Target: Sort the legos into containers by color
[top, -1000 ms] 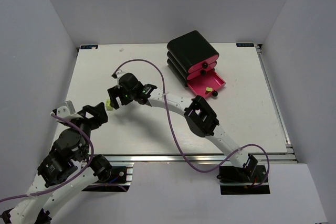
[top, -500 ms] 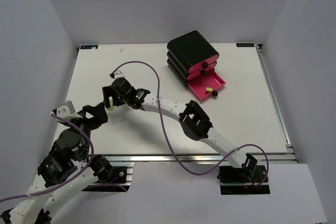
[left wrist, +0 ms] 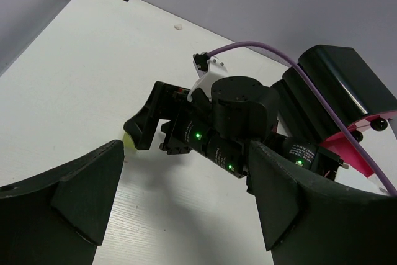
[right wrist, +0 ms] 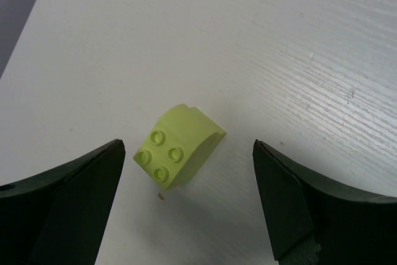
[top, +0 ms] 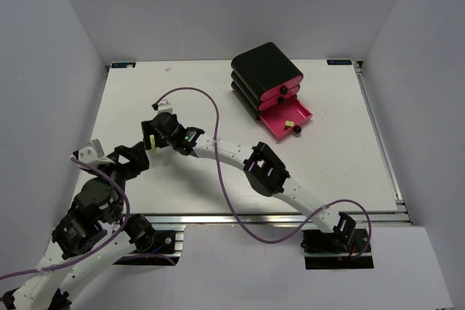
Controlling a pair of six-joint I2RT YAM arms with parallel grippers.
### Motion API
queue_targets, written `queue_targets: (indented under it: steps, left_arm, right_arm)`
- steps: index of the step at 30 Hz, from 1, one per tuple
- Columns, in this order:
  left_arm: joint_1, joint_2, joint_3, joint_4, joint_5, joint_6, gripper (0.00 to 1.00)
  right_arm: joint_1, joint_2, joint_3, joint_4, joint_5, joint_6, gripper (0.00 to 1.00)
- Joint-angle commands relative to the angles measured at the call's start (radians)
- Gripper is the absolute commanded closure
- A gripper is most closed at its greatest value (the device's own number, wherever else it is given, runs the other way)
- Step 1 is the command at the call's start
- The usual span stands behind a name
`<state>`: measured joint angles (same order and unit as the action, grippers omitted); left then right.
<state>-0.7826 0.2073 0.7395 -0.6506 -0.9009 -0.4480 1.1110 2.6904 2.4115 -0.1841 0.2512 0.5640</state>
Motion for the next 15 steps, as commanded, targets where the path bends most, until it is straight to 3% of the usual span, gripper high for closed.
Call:
queue_targets:
  steps: [1,15]
  left_arm:
    - [0.003,0.012,-0.005,0.005,0.011,0.011,0.08]
    - [0.003,0.021,-0.002,0.002,0.008,0.006,0.08]
  right_arm:
    - [0.023,0.023,0.066,0.071,0.065,-0.004,0.11]
    - [0.043,0.066,0.081,0.106,0.163,-0.047,0.13]
